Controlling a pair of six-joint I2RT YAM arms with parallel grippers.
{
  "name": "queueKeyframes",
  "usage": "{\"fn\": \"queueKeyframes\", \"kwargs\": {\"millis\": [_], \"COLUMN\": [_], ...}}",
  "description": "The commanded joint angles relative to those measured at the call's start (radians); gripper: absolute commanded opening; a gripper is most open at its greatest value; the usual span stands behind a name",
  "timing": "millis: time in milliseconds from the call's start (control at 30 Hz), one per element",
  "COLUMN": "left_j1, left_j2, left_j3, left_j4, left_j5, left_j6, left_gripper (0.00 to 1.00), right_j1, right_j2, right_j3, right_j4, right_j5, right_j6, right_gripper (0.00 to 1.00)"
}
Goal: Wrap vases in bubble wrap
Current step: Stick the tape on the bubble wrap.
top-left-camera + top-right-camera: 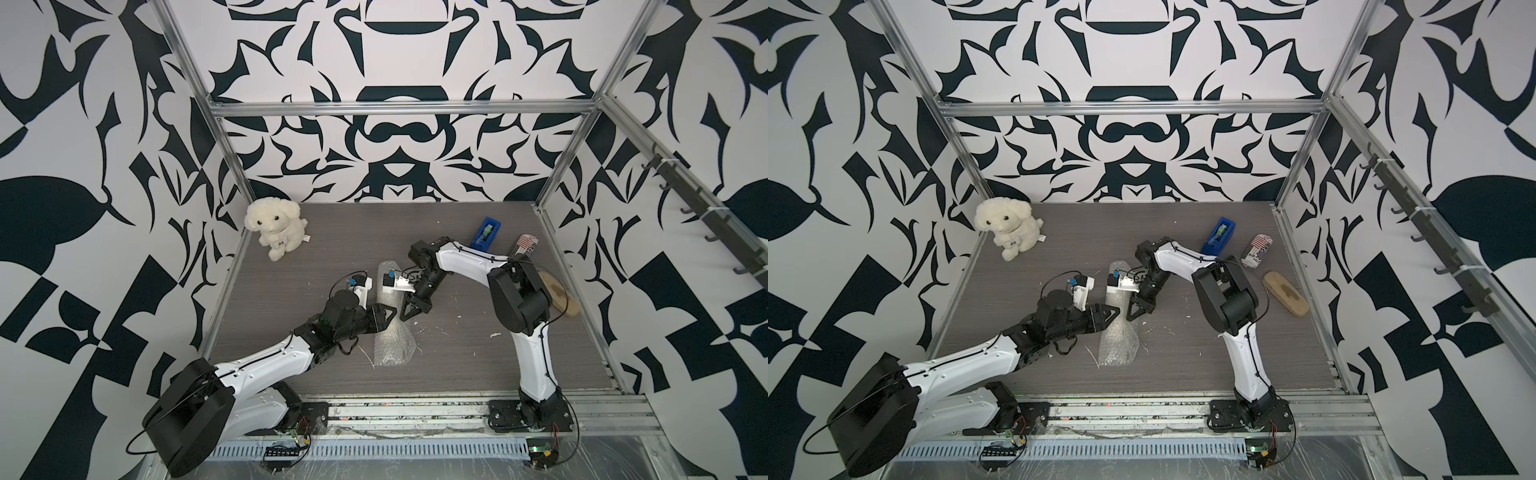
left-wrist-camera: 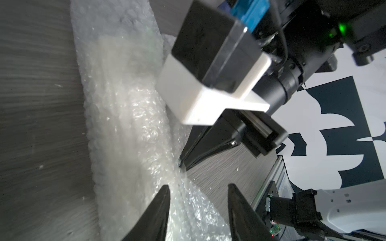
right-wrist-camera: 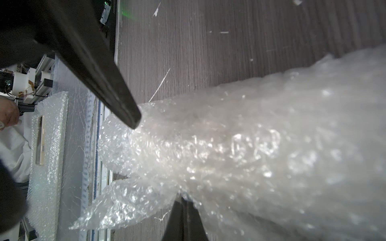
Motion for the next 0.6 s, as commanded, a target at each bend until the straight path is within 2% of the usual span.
{"fn": "queueKeyframes", "kwargs": {"millis": [0, 567], "left_j1": [-0.02, -0.052], "left_j2": [0.04, 0.112], "left_j3": [0.022, 0.049], "left_j4": [-0.024, 0.041], "left_j5": [0.014, -0.043], "left_j6": [-0.003, -0.011], "left_gripper": [0.46, 0.32], "right_j1": [0.004, 0.003], "right_j2": [-0.044, -0.046], "right_j3": [0.019, 0.017], "right_j4": [-0.028, -0.031], "right_j5": [-0.02, -0.021], "right_j6": [-0.001, 0.003], "right_gripper": [0.05, 0.05]}}
